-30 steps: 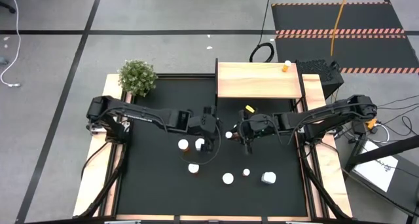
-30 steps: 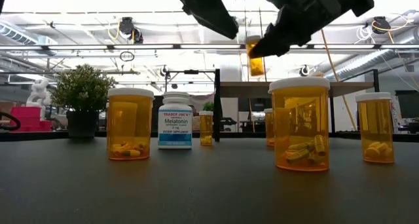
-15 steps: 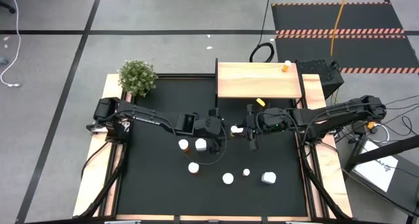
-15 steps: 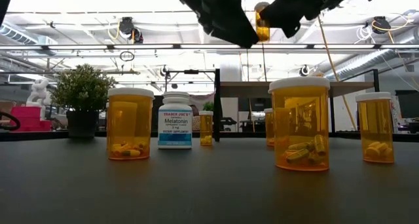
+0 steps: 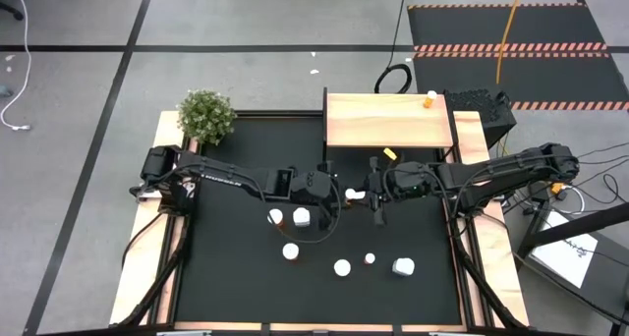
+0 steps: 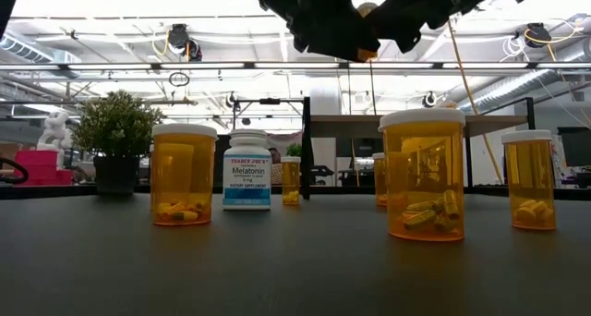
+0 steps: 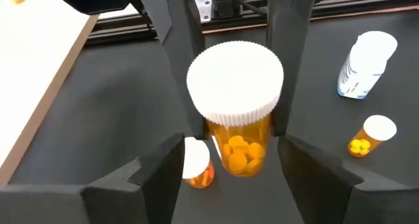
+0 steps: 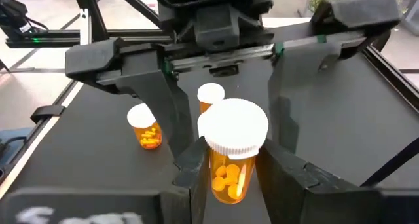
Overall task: Pick and place medicine bottles onto shelf by color
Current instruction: Put the small orange pill bottle on the shelf
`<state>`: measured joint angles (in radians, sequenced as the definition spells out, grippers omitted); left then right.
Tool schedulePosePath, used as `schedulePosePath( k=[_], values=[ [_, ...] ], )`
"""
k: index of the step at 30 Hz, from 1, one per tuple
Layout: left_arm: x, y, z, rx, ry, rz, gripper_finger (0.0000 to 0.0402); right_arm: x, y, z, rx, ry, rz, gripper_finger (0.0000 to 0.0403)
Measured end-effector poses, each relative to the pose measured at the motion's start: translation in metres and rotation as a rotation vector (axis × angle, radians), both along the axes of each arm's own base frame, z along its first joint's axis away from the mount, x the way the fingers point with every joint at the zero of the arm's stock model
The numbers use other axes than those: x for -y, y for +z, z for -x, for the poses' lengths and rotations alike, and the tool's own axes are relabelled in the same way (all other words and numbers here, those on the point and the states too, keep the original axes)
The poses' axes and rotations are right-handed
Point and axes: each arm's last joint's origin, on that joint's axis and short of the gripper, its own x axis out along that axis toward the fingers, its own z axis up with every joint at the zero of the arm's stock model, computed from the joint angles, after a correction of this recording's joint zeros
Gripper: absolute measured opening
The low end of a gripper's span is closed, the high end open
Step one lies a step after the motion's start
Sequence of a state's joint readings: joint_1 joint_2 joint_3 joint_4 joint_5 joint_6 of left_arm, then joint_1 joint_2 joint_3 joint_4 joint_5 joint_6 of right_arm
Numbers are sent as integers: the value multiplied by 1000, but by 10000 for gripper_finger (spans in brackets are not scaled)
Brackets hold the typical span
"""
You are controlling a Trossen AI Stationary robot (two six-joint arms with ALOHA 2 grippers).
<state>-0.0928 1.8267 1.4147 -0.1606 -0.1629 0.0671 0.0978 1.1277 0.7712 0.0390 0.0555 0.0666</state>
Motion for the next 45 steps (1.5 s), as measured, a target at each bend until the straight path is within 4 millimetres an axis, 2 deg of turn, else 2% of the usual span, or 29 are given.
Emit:
schedulePosePath(
  k=[7, 13, 45],
  values=[
    [-3, 0, 0, 0, 17, 28, 182, 0, 0, 0, 2, -3, 1, 109],
    [-3, 0, 0, 0, 15, 28, 155, 0, 0, 0, 2, -1, 0, 109],
    [-3, 0, 0, -1, 8, 12, 152, 0, 0, 0, 2, -2, 1, 109]
  ],
)
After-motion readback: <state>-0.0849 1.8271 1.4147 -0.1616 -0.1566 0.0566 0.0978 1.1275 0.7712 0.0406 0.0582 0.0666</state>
